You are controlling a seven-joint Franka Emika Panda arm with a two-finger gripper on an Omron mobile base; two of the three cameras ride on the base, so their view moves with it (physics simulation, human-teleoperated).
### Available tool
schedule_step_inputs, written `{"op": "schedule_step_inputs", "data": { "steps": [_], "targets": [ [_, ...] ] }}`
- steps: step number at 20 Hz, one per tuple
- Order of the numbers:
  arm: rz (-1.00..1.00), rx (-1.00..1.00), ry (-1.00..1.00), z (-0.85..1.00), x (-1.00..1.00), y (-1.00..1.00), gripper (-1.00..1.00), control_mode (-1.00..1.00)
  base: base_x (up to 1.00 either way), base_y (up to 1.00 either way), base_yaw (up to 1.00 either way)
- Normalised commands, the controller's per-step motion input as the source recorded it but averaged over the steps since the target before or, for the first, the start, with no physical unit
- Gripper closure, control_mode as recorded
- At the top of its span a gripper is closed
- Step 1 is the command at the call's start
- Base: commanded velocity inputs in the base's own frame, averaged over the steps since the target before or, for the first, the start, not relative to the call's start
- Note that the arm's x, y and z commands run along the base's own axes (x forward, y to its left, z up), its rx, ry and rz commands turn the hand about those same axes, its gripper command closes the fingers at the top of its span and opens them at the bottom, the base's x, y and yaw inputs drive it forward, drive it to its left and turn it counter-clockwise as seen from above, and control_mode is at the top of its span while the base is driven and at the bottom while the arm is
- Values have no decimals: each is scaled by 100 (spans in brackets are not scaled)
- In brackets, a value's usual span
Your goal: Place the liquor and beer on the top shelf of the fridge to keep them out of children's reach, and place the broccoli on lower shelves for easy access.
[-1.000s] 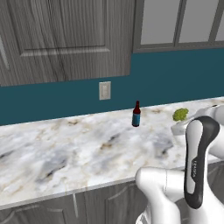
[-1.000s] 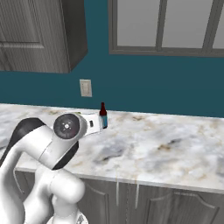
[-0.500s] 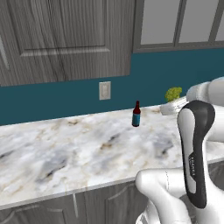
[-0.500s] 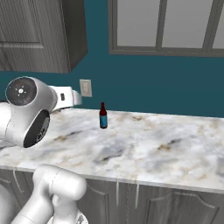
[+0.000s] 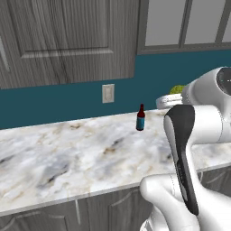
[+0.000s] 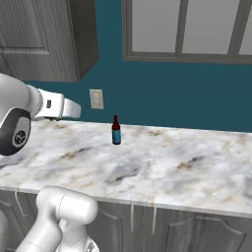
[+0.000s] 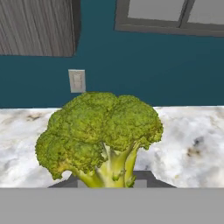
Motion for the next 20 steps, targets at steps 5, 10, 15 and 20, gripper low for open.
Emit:
{"op": "schedule_step_inputs", "data": {
  "steps": [5,10,15,20],
  "targets": [
    [-12,19,0,-1,-3,-11,100,-100,0,0,0],
    [0,1,1,0,-24,-2,100,-100,0,0,0],
    [0,0,5,0,-38,0,100,-100,0,0,0],
    [0,0,5,0,-27,0,100,100,-5,0,0]
  ]
}}
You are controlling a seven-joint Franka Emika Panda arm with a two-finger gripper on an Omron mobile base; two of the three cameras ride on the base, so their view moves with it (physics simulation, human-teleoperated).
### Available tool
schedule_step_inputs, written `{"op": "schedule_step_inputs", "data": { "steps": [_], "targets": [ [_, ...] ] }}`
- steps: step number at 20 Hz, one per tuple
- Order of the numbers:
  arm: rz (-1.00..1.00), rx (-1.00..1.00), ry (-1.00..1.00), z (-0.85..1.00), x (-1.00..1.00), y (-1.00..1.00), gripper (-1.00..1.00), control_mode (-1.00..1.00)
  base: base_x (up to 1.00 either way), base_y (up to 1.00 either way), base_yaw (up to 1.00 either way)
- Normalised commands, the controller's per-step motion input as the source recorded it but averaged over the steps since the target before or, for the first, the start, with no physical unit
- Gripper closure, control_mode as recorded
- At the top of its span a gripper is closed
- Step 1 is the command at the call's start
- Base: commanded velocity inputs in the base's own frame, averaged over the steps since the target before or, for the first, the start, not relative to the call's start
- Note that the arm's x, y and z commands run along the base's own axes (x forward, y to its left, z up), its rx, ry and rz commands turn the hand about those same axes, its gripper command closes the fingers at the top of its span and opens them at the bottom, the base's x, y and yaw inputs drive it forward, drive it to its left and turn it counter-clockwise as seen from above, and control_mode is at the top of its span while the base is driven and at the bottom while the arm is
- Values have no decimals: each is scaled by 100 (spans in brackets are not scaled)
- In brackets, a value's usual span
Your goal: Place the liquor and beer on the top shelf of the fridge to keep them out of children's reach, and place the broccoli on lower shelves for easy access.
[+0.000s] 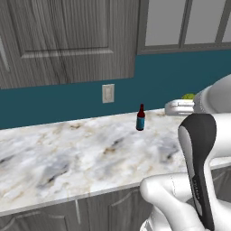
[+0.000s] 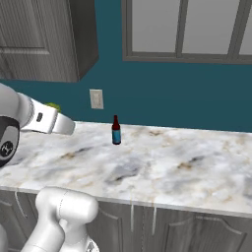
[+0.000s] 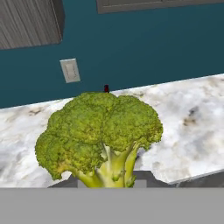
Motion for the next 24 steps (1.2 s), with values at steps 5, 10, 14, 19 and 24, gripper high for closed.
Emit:
{"op": "schedule_step_inputs", "data": {
  "steps": [5,10,14,19,24],
  "targets": [
    [0,0,0,0,0,0,100,100,-37,-14,0],
    [0,0,0,0,0,0,100,100,-33,-67,0],
    [0,0,0,0,0,0,100,100,-15,-91,0],
    [0,0,0,0,0,0,100,100,0,-100,0],
    [0,0,0,0,0,0,100,100,-34,-97,0]
  ]
}}
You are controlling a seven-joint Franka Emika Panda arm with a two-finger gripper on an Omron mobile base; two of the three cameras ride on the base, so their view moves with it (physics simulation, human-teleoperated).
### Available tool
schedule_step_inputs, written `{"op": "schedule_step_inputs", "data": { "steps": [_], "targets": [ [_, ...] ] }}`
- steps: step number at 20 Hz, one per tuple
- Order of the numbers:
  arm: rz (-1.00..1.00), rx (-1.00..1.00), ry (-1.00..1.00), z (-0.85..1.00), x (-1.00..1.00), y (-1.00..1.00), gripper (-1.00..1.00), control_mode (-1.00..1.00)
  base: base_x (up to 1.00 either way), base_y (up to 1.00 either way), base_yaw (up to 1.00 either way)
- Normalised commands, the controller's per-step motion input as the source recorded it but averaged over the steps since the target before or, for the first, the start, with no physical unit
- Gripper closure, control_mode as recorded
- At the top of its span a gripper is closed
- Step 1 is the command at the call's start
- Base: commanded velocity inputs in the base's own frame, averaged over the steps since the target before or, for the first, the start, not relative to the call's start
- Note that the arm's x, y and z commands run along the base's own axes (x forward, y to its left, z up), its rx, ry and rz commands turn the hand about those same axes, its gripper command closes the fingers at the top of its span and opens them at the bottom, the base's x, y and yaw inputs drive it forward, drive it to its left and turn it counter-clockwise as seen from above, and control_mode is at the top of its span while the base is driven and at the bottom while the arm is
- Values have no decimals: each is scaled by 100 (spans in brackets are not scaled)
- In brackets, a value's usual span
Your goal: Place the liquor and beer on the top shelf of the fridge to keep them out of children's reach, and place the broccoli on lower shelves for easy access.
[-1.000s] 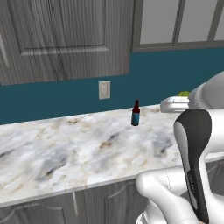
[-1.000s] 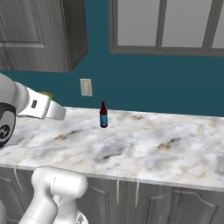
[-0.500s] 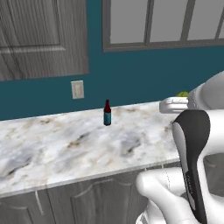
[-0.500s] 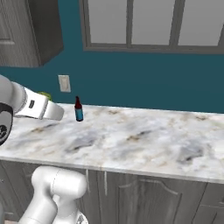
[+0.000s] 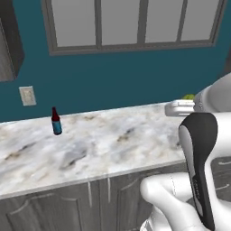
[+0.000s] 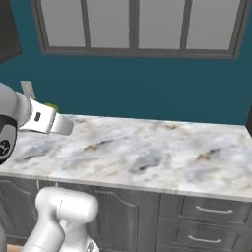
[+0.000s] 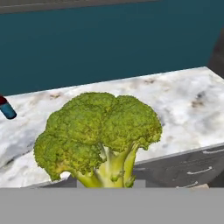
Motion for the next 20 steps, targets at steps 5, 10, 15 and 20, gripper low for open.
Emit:
{"op": "schedule_step_inputs", "data": {
  "steps": [5,10,15,20],
  "targets": [
    [0,0,0,0,0,0,100,100,-71,-67,0],
    [0,0,0,0,0,0,100,100,-72,-50,2],
    [0,0,0,0,0,0,100,100,-45,-55,0],
    [0,0,0,0,0,0,100,100,-4,-84,0]
  ]
}}
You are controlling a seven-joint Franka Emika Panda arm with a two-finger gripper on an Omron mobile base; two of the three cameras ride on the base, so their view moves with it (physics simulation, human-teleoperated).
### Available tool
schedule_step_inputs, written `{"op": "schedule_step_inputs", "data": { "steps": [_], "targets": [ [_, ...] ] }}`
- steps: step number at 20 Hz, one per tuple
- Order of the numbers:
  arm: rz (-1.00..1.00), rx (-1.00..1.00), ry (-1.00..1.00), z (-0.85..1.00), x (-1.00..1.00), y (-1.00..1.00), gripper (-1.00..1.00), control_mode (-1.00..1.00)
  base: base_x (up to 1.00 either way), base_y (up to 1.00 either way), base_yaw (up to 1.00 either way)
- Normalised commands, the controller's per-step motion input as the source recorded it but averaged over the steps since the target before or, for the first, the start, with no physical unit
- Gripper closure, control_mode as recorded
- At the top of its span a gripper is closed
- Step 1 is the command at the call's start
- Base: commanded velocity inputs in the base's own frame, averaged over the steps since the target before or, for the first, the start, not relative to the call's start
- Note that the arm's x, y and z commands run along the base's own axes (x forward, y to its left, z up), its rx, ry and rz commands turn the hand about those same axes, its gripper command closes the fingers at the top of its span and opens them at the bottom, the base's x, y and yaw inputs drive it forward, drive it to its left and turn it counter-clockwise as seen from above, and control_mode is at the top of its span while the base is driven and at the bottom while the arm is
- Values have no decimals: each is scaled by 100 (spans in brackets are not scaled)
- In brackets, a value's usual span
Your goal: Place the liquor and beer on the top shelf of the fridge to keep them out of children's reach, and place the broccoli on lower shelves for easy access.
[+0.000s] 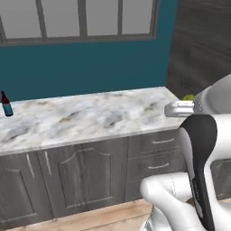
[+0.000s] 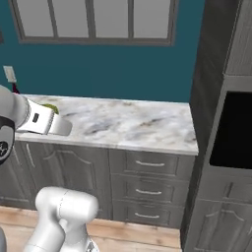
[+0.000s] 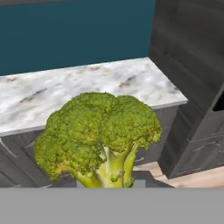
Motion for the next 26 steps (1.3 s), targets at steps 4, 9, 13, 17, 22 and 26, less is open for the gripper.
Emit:
{"op": "schedule_step_inputs", "data": {
  "steps": [4,9,13,17,22,26],
  "targets": [
    [0,0,0,0,0,0,100,100,0,-100,0],
    [0,0,0,0,0,0,100,100,2,-100,0],
    [0,0,0,0,0,0,100,100,8,-100,0],
    [0,0,0,0,0,0,100,100,11,-100,0],
    [0,0,0,0,0,0,100,100,10,-100,0],
    [0,0,0,0,0,0,100,100,7,-100,0]
  ]
}}
